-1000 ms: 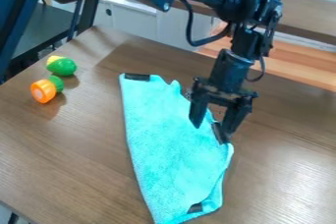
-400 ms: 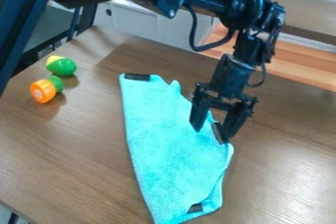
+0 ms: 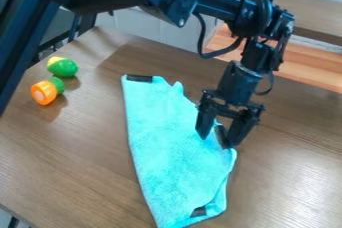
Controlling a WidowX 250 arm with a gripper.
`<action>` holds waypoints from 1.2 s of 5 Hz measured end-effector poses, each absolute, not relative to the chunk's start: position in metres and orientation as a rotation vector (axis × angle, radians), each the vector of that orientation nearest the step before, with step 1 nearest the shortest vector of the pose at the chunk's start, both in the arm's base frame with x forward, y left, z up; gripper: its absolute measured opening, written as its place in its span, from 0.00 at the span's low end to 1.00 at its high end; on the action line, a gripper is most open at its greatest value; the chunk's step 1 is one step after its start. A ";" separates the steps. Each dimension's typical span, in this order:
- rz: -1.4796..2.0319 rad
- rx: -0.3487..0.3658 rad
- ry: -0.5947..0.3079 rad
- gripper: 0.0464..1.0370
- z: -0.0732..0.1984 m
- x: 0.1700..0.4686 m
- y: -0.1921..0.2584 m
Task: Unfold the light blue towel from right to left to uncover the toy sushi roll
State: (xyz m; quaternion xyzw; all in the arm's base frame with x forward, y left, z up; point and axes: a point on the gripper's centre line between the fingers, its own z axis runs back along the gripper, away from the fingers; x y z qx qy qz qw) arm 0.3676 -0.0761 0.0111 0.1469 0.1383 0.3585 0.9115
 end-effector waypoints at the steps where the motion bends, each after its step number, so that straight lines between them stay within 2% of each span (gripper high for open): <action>1: 0.744 0.320 0.289 0.96 0.001 0.368 -0.077; 2: 0.748 0.324 0.284 0.95 0.000 0.369 -0.077; 3: 0.747 0.319 0.284 0.86 0.000 0.369 -0.077; 4: 0.744 0.318 0.281 0.60 -0.001 0.369 -0.079; 5: 0.742 0.316 0.274 0.26 -0.003 0.369 -0.078; 6: 0.729 0.326 0.280 0.09 -0.009 0.363 -0.075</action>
